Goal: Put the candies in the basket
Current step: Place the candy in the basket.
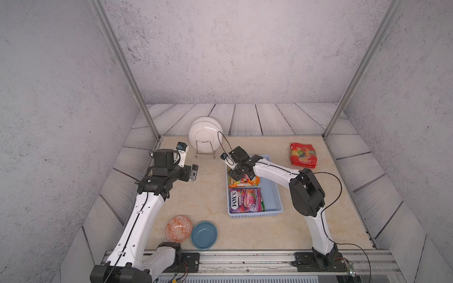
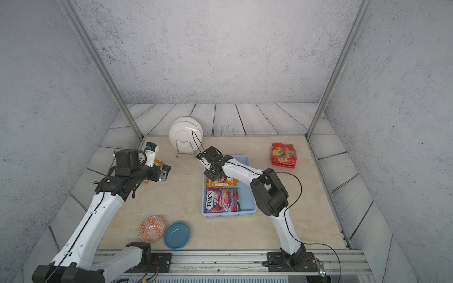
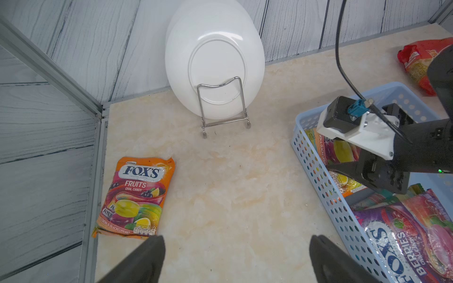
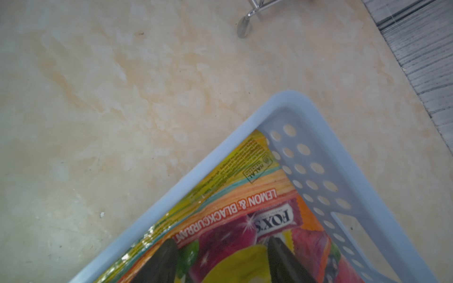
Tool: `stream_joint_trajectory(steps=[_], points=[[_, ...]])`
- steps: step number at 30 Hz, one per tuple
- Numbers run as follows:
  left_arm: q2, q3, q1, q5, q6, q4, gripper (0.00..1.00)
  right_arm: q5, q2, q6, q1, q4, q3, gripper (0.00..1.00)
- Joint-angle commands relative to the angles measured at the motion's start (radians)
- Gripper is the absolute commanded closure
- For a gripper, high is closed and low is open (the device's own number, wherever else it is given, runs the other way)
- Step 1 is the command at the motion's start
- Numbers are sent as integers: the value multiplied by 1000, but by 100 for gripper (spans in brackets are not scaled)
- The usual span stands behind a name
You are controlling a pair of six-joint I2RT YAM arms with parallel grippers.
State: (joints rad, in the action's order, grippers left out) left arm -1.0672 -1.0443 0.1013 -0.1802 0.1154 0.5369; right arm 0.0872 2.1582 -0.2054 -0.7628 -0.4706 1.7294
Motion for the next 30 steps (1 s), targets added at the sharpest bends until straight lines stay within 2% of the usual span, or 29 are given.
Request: stream_joint_trajectory(steps=[1,5,14,21,24,30], points=[[2,-10,5,5,7,7,2,-13,40,27,2,-93,26,38],[11,-2,5,-10,5,-5,2,-14,-17,18,2,-107,47,38],[16,1,5,7,13,-1,2,119,-107,48,2,-199,116,35],[16,1,5,-2,12,0,2,245,-145,59,27,-226,123,24],[14,-15,5,4,8,10,2,260,-156,94,59,-254,136,23],[15,-16,5,3,10,15,1,313,-176,128,124,-267,153,13]])
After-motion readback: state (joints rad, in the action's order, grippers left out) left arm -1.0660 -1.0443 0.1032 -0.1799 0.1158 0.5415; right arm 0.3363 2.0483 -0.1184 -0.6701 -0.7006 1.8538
